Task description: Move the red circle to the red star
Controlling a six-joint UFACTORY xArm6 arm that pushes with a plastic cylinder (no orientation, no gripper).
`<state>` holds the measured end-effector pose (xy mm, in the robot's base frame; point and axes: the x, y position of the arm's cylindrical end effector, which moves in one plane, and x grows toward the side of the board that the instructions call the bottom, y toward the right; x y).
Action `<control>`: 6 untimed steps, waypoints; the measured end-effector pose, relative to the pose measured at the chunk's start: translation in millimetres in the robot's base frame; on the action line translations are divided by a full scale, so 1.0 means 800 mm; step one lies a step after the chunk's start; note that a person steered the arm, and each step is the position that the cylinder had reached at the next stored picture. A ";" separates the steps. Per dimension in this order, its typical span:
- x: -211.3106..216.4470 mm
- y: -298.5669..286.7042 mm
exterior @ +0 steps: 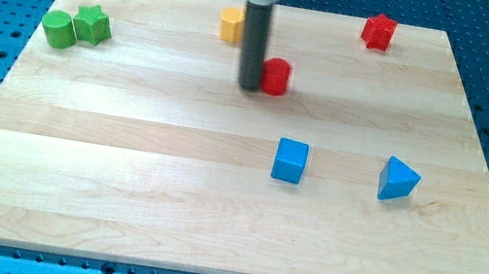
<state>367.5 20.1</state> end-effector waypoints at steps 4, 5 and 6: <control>0.013 -0.014; 0.000 -0.014; 0.008 -0.031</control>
<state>373.5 -4.9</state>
